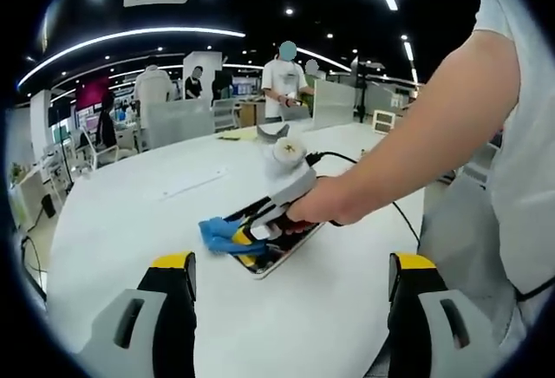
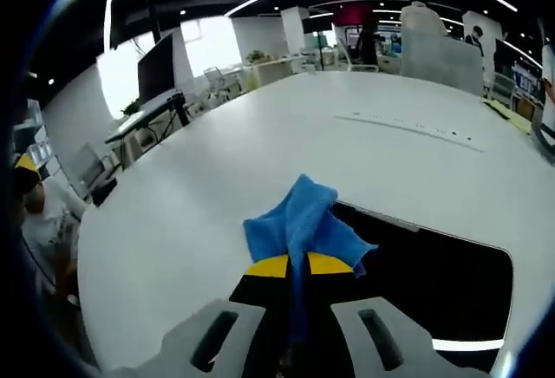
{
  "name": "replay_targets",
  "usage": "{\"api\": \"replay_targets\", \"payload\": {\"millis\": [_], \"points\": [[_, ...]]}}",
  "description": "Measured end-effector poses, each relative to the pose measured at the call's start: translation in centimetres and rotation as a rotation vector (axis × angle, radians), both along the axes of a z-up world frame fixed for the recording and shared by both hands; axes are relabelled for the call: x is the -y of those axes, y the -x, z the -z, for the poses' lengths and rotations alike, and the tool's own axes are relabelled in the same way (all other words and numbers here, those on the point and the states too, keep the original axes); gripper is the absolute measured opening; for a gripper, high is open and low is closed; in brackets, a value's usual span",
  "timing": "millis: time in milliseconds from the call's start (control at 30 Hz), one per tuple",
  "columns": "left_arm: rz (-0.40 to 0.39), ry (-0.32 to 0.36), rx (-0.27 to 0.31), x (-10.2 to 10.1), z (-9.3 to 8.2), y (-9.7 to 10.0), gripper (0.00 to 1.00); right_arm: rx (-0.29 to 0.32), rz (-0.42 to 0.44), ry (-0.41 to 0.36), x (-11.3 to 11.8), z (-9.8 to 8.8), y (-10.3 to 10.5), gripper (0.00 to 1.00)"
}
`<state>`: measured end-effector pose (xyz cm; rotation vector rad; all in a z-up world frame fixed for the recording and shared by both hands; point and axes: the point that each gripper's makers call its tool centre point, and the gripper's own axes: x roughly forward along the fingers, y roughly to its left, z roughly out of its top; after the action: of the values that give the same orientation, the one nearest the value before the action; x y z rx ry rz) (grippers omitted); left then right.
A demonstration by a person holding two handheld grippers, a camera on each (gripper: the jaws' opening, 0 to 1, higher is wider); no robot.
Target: Wipe the mirror surface with the cleaning cloth until all visible marks leave the cleaned area.
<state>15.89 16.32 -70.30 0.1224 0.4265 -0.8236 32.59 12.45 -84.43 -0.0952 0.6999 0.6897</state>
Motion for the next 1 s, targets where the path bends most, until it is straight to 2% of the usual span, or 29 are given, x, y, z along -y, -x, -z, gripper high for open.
{"api": "replay_targets", "payload": {"millis": [533, 767, 1000], "points": [[-0.008, -0.004, 0.013, 0.3, -0.8, 1.9, 0.93, -0.007, -0.038, -0.01, -0.8, 0.0, 3.8, 0.01], [-0.029, -0.014, 0.026, 0.1, -1.1, 2.4, 0.93, -0.001, -0.082, 0.02, -1.1, 0.0, 5.1, 0.01], [-0.035, -0.025, 0.026, -0.2, -1.3, 3.4, 0.93, -0.016, -0.088, 0.019, -1.1, 0.1, 5.8, 0.01]]}}
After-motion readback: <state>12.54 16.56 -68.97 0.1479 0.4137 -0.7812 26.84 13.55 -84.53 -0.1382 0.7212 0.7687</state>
